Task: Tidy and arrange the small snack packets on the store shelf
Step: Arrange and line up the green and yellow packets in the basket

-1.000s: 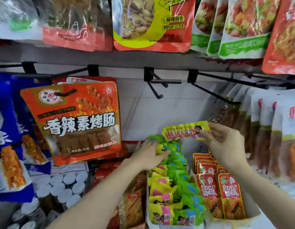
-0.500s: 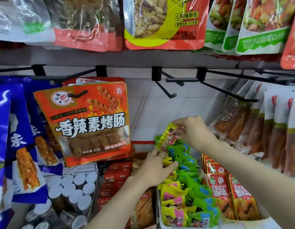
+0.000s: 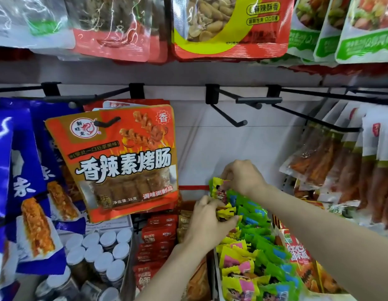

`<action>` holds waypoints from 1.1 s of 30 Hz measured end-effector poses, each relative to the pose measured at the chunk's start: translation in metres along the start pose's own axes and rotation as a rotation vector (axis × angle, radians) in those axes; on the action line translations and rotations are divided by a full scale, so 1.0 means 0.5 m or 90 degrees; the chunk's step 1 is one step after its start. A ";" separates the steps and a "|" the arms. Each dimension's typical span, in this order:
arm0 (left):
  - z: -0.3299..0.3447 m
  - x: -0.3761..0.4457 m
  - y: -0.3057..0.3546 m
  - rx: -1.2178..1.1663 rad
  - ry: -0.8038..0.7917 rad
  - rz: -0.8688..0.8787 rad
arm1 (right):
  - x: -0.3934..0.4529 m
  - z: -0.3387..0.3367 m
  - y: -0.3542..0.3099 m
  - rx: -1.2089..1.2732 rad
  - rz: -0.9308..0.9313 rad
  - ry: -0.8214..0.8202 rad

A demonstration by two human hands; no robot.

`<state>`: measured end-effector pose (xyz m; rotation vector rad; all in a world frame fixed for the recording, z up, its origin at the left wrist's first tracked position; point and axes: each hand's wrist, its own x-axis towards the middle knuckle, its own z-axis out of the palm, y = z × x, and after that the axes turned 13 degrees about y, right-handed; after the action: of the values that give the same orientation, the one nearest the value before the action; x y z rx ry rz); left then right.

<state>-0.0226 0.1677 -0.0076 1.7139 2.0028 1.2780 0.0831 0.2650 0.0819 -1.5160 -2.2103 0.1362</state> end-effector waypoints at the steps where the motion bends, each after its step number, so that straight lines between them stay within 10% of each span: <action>1: 0.000 -0.001 -0.001 -0.002 0.001 0.008 | -0.004 0.004 -0.001 0.011 0.004 0.014; 10: -0.004 0.023 -0.020 0.030 -0.113 0.087 | -0.021 0.022 0.031 0.004 -0.071 -0.119; 33: 0.000 0.019 -0.030 0.061 -0.105 0.047 | 0.012 0.072 0.026 -0.166 -0.111 0.007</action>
<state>-0.0357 0.1769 -0.0149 1.8857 1.9521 1.0376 0.0772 0.2818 0.0472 -1.4371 -2.4131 -0.2227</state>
